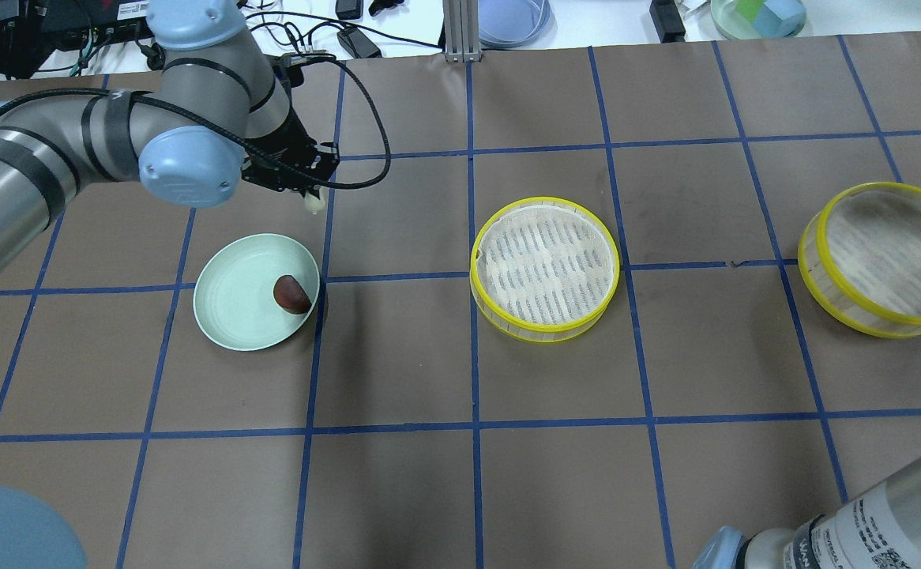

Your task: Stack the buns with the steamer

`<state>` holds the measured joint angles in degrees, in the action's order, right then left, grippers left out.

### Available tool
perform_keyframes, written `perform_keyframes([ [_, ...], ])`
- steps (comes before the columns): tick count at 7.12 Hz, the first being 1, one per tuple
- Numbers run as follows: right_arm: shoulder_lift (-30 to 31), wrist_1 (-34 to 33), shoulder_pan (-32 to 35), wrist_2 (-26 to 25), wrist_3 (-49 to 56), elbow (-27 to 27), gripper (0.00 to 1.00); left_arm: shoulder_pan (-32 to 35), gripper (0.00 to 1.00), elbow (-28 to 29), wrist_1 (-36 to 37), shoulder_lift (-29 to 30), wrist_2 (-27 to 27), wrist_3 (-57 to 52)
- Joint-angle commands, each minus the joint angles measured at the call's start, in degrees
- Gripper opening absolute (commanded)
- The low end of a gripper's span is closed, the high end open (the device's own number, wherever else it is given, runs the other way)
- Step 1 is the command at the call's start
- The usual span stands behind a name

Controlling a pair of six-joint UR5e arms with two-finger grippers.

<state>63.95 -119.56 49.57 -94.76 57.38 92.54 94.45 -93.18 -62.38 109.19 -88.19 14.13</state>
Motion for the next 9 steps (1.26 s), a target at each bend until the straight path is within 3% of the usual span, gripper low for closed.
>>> perform_keyframes([
  [1,2.91,5.96,2.36,0.11,-0.86,-0.51,0.00,7.83,0.00,2.48,1.29,1.28,5.18,12.11],
  [2,5.37,8.88,6.03,-0.50,-3.91,-0.52,0.00,10.82,0.00,2.48,3.65,1.89,10.35,12.41],
  [3,6.35,10.73,9.81,-1.73,-4.90,-0.52,0.00,15.11,0.00,2.48,4.54,2.07,9.88,12.32],
  [4,6.44,11.71,12.46,-1.74,-7.43,-0.52,0.00,17.76,0.00,2.31,4.03,2.51,6.05,12.67],
  [7,6.97,12.77,18.27,-1.56,-13.59,-0.52,0.00,22.35,0.00,2.31,4.54,6.89,1.54,15.82],
  [8,7.41,13.90,20.11,-1.74,-15.87,-0.52,0.00,22.97,0.08,2.39,4.72,7.78,1.61,16.97],
  [9,7.85,14.18,21.52,-1.39,-18.85,-0.43,0.00,23.50,0.66,2.48,5.33,8.92,1.53,17.16],
])
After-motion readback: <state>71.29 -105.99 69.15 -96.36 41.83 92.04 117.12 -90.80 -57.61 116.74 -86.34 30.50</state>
